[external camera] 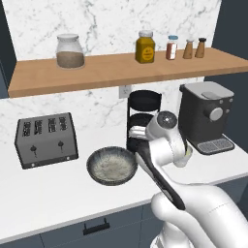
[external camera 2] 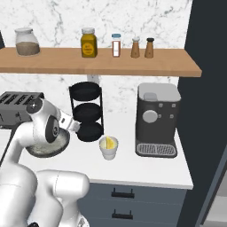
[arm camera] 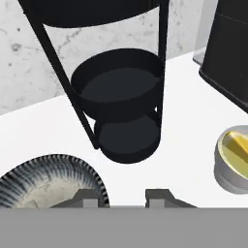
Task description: Grab a lemon wedge from the fridge and one ice cube from the ice bowl, and put them in the glass of lemonade.
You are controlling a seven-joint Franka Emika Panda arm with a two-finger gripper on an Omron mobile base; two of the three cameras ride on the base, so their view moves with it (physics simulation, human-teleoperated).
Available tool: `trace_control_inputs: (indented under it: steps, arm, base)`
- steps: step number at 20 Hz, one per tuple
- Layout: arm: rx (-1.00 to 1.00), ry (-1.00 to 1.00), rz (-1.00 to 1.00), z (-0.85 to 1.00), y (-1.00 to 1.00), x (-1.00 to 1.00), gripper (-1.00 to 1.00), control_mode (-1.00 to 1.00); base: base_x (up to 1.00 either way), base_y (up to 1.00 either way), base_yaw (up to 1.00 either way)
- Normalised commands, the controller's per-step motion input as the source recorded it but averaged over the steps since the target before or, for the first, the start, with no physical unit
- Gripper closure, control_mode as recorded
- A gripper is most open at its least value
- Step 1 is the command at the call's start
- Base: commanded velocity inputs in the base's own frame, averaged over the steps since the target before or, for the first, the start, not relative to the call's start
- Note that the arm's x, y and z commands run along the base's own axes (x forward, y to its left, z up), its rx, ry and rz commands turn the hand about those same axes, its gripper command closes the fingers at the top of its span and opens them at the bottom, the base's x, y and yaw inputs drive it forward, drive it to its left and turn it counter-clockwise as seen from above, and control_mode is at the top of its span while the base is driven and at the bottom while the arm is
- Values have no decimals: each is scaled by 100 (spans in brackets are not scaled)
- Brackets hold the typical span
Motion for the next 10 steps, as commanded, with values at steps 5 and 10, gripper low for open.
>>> trace_control_inputs:
  steps: [5, 10]
  arm:
    - [0, 7, -12, 52, -100, -1, 100, -100]
    - [1, 28, -12, 4, -100, 3, 100, -100]
  base:
    - [0, 0, 0]
    - [0, 0, 0]
